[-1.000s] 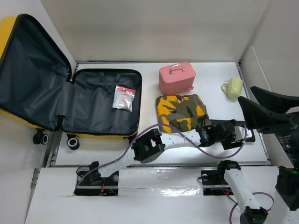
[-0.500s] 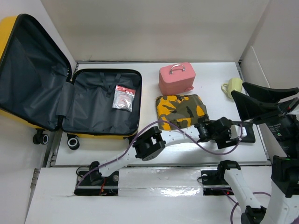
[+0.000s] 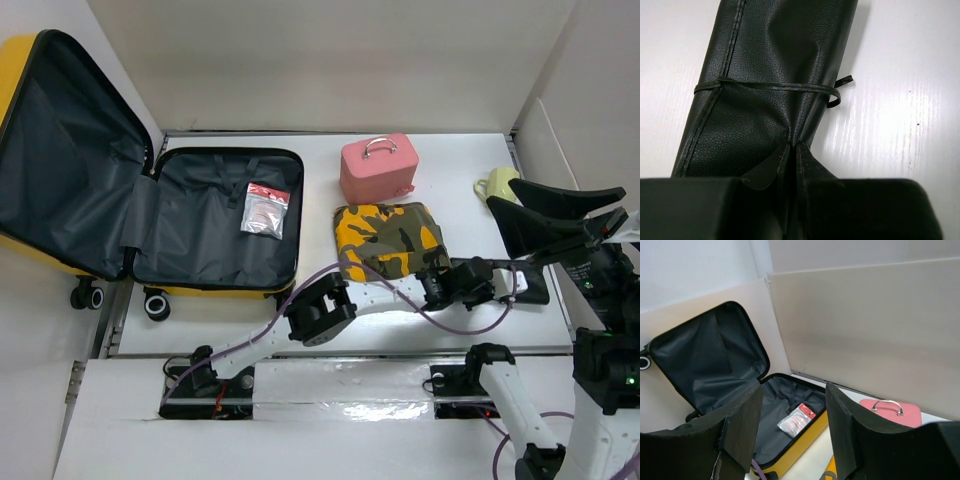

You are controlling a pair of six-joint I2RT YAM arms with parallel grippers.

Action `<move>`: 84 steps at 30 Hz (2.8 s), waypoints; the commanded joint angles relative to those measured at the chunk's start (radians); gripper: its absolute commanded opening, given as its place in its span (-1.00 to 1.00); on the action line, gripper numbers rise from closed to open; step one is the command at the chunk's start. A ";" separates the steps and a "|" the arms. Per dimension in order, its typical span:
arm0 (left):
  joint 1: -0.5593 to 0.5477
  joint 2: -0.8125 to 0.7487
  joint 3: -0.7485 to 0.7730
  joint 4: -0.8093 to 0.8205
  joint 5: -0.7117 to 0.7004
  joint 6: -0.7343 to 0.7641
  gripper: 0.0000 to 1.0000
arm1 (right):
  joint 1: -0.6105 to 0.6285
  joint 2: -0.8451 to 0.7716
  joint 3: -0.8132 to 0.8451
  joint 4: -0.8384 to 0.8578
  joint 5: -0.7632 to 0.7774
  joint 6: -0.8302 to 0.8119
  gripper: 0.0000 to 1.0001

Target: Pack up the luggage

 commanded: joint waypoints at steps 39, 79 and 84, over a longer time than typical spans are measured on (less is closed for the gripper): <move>1.277 -1.430 -1.181 0.248 0.328 -0.786 -1.00 | 0.138 -0.092 -0.330 0.176 0.122 -0.022 0.14; 1.122 -1.970 -1.411 -0.064 0.274 -0.634 -1.00 | -0.049 0.371 -0.433 0.123 0.734 -0.146 -0.54; 1.032 -2.110 -1.491 -0.093 0.268 -0.597 -1.00 | -0.175 0.542 -0.428 0.231 0.800 -0.093 0.37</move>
